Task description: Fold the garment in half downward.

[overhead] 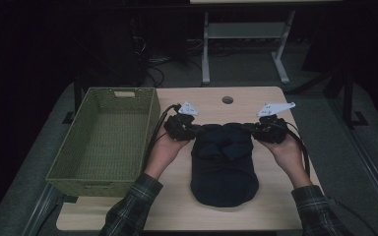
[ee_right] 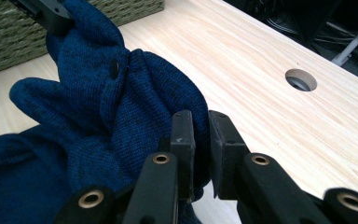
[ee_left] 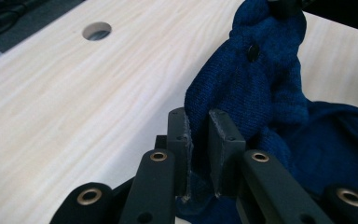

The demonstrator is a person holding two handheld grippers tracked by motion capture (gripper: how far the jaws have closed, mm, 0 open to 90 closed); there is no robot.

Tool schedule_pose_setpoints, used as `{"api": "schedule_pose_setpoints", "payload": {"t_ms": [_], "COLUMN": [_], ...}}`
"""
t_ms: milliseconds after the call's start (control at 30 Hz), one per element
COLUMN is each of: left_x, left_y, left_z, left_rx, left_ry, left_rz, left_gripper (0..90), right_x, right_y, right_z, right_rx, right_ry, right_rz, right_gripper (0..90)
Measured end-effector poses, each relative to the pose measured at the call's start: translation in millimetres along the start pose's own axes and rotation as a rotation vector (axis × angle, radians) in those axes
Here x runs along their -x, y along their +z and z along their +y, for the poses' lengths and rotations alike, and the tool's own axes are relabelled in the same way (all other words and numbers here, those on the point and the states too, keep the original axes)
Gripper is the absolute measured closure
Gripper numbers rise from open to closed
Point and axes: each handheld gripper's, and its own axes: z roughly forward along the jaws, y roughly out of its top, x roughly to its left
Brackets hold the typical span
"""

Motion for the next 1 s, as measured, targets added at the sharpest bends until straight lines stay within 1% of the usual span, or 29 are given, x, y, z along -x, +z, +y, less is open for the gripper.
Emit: {"api": "schedule_pose_setpoints", "payload": {"t_ms": [33,133,167,233,300,333,367,433,500,567,600,633,700,733,800,900,1000], "left_x": [0.9,5.2,6.3,8.2,8.5,9.4,9.3,11.2,13.3,15.2,16.8,17.3,21.3,22.6,26.4,32.1,38.0], "left_y": [0.0,-0.3,-0.2,0.6,1.3,2.6,3.3,5.7,6.2,5.0,4.4,4.1,4.6,4.4,3.9,2.2,0.1], "left_z": [-1.5,-7.5,-9.4,-13.1,-16.8,-18.8,-20.2,-23.9,-26.2,-29.0,-30.8,-32.4,-37.2,-39.3,-43.5,-47.7,-51.1], "left_rx": [0.004,-0.002,-0.002,-0.001,-0.01,-0.008,-0.011,-0.016,-0.028,-0.023,-0.022,-0.025,-0.024,-0.031,-0.028,-0.028,-0.033], "left_ry": [0.0,-0.006,-0.006,-0.019,-0.015,-0.024,-0.024,-0.031,-0.024,-0.029,-0.038,-0.03,-0.044,-0.041,-0.045,-0.043,-0.025], "left_rz": [-0.006,-0.023,-0.027,-0.04,-0.051,-0.053,-0.057,-0.075,-0.083,-0.095,-0.103,-0.107,-0.123,-0.13,-0.143,-0.148,-0.152], "left_gripper": [79.3,79.2,79.1,78.9,78.7,78.6,78.6,78.6,78.5,78.3,78.2,78.2,77.9,77.8,77.5,77.4,77.3], "right_x": [-1.2,-6.0,-6.8,-9.6,-11.5,-12.4,-13.5,-16.3,-18.8,-20.9,-21.9,-23.0,-25.0,-25.9,-29.2,-33.6,-39.1], "right_y": [-1.0,-2.6,-3.0,-4.8,-5.7,-6.1,-6.4,-6.6,-6.6,-8.2,-9.0,-9.7,-10.4,-10.7,-12.3,-14.7,-15.9], "right_z": [-1.6,-5.8,-7.7,-11.3,-15.3,-17.4,-19.6,-23.7,-27.6,-31.9,-33.1,-35.1,-38.9,-40.6,-44.5,-50.7,-57.0], "right_rx": [-0.004,-0.01,-0.014,-0.01,-0.012,-0.014,-0.012,-0.017,-0.022,-0.015,-0.017,-0.015,-0.022,-0.022,-0.017,-0.016,-0.014], "right_ry": [-0.007,0.007,0.003,0.0,0.006,0.011,0.014,0.017,0.016,0.016,0.023,0.025,0.023,0.019,0.019,0.027,0.023], "right_rz": [0.002,0.019,0.026,0.032,0.045,0.054,0.059,0.065,0.073,0.085,0.088,0.095,0.106,0.11,0.111,0.125,0.13], "right_gripper": [80.6,80.3,80.3,80.2,80.0,80.0,80.0,79.7,79.3,78.8,78.6,78.3,77.6,77.3,76.9,76.6,76.6]}}
